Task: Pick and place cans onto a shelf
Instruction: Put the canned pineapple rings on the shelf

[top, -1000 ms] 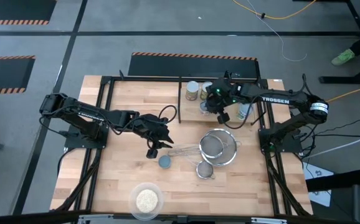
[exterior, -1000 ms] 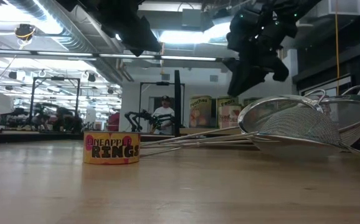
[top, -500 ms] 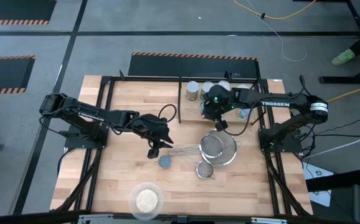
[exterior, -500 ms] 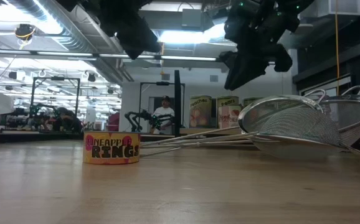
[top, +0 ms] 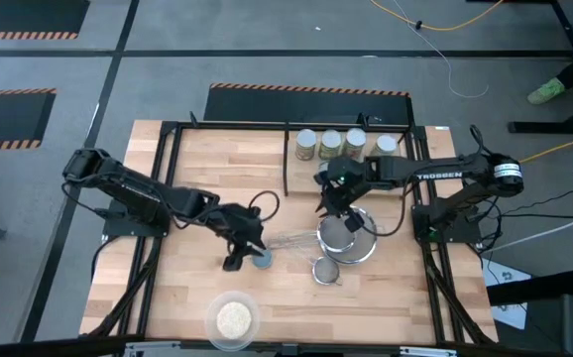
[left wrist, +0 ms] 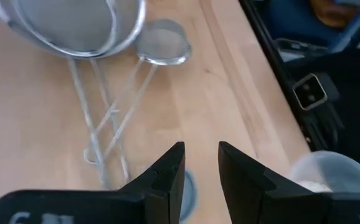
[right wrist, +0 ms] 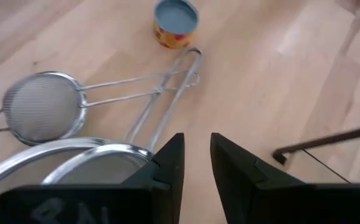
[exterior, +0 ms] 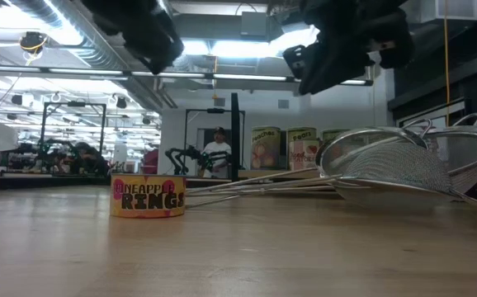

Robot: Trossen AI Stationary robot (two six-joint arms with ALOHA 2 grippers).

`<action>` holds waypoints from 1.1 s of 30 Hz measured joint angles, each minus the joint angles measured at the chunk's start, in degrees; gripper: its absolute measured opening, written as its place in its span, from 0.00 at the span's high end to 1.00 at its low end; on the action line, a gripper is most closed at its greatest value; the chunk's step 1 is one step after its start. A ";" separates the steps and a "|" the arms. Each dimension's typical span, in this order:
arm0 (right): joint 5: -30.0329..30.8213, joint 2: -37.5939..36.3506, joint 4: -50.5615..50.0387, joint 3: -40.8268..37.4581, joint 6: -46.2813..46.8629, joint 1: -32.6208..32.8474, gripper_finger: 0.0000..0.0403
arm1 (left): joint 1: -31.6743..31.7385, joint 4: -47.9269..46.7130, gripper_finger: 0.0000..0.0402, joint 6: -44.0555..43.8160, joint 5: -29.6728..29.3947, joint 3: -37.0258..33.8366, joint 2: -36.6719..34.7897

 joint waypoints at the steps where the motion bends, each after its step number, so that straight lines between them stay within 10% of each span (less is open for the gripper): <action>1: -0.01 0.00 -0.01 0.00 0.00 0.47 0.79 | -1.02 -0.02 0.78 -0.02 -0.83 0.00 0.00; 14: -0.02 0.00 0.28 0.00 7.20 4.48 0.79 | -12.12 0.12 0.78 -0.22 -15.90 0.00 1.10; 33: 0.00 0.00 0.68 0.00 9.03 5.91 0.79 | -14.49 1.51 0.78 -1.49 -19.30 0.00 16.71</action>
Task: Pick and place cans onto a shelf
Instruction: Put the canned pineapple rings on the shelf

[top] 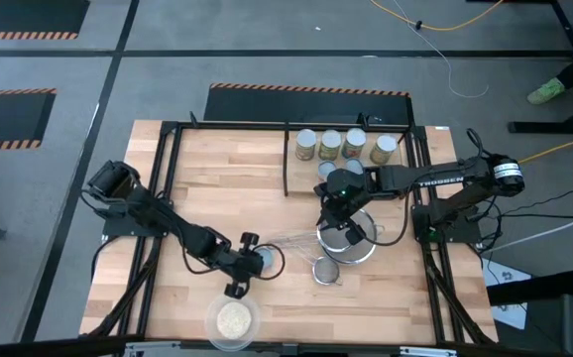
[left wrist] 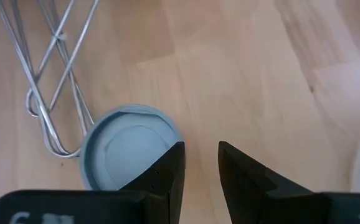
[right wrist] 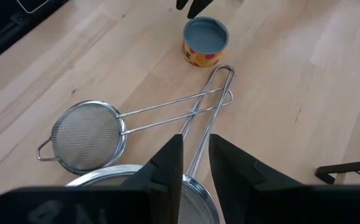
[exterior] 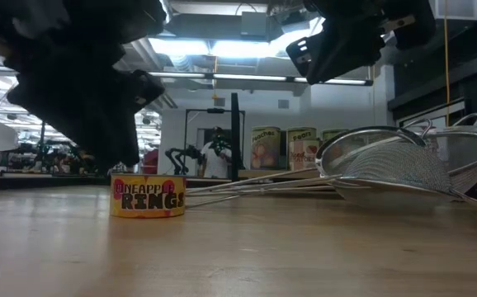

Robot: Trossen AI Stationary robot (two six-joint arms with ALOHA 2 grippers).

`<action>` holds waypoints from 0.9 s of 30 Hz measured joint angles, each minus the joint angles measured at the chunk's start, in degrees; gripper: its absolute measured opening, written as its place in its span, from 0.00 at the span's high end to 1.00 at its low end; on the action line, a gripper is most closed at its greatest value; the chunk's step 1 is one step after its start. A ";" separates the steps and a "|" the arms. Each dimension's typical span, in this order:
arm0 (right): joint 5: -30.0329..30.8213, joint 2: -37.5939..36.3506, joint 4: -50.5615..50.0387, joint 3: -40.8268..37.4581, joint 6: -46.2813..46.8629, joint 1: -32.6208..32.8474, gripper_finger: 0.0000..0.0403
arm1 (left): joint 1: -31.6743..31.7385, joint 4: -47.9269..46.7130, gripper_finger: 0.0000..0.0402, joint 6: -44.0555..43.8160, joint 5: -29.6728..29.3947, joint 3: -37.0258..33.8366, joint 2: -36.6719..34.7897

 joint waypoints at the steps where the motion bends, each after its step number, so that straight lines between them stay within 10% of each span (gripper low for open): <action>1: 0.00 0.00 0.02 0.00 0.00 0.00 0.79 | 0.00 0.11 0.78 -0.02 -0.45 0.00 0.12; 27: 0.01 0.00 0.08 -0.01 -0.04 0.00 0.79 | 0.02 0.48 0.78 -0.37 -2.27 0.00 1.99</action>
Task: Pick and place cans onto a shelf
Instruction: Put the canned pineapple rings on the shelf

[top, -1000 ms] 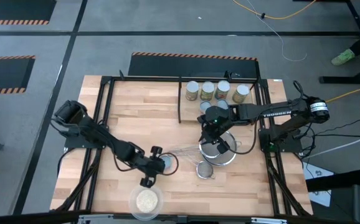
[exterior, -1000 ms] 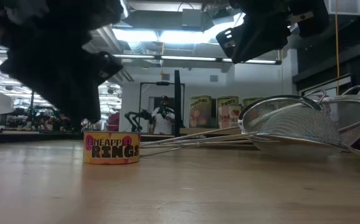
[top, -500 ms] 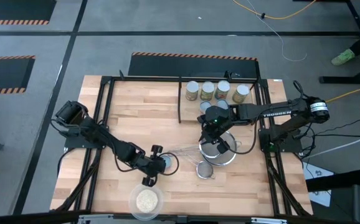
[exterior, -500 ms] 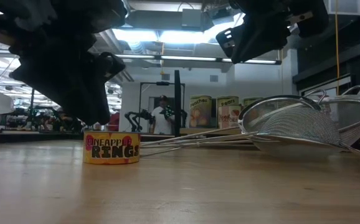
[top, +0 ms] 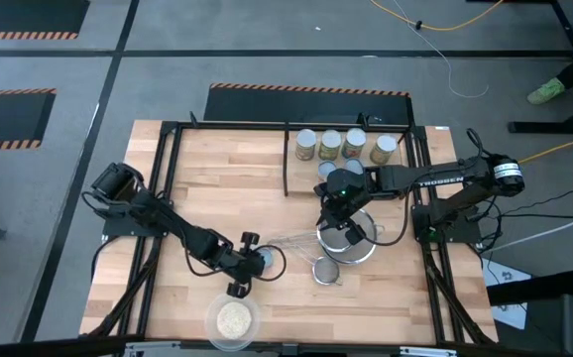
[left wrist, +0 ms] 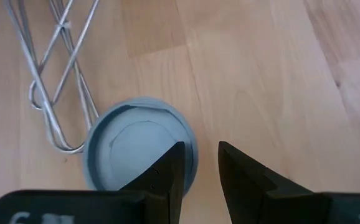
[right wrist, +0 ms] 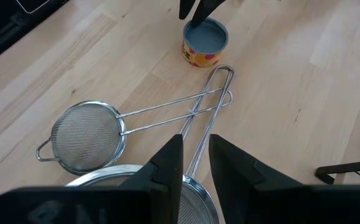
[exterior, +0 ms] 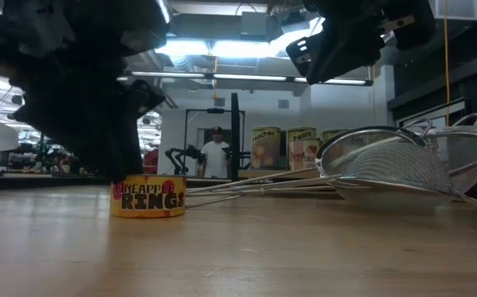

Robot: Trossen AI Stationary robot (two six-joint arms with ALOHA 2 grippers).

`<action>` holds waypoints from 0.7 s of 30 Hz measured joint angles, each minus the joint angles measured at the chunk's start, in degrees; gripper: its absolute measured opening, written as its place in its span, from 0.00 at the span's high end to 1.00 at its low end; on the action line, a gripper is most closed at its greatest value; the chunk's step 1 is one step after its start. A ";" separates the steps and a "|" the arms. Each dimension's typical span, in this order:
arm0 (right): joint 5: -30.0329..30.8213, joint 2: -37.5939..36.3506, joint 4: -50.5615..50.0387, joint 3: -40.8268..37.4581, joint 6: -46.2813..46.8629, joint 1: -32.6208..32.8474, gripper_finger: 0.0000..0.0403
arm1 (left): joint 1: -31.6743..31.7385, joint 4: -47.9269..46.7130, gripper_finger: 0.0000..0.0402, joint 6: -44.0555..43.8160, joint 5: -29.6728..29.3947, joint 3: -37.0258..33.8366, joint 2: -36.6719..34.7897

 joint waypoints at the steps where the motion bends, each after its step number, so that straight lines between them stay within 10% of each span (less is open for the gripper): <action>1: 0.01 0.00 0.00 -0.01 0.01 0.00 0.79 | 0.00 0.23 0.78 -0.48 0.01 0.00 0.48; 21: -0.01 0.00 0.09 -0.01 -0.07 0.00 0.79 | 0.00 0.33 0.98 -0.78 0.47 0.04 1.04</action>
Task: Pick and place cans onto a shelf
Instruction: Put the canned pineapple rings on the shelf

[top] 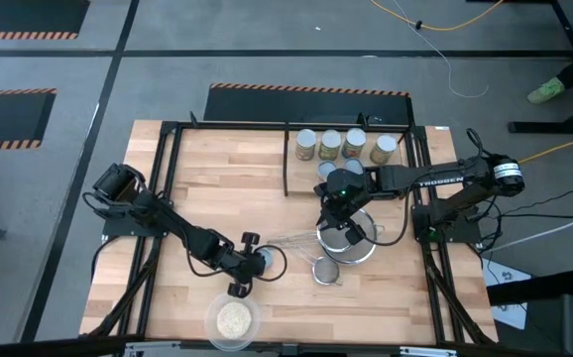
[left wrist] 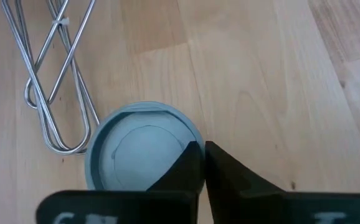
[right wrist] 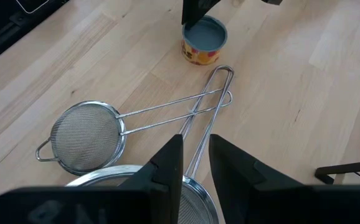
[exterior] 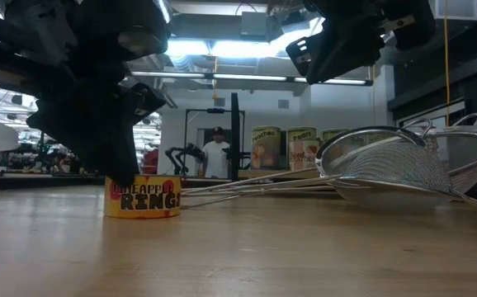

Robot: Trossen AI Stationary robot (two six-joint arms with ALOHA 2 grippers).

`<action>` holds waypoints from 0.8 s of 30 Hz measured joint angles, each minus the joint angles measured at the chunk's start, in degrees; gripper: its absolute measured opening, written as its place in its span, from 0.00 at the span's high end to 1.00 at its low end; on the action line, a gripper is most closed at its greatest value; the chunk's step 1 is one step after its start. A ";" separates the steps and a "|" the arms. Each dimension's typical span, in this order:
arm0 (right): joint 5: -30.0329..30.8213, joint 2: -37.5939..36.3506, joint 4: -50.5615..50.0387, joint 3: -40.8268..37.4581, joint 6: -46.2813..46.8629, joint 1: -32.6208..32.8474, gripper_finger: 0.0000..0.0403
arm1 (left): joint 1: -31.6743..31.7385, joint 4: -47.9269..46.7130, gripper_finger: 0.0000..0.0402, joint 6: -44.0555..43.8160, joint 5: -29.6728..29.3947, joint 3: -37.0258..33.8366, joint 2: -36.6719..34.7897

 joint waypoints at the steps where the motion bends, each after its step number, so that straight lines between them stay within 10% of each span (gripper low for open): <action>1: 0.00 0.00 0.00 0.00 0.00 0.00 0.79 | 0.00 0.00 0.98 0.03 0.00 0.00 0.00; 24: 0.02 -0.02 13.00 -0.04 13.62 0.00 0.74 | 2.44 -0.47 0.99 3.19 9.60 3.13 -6.45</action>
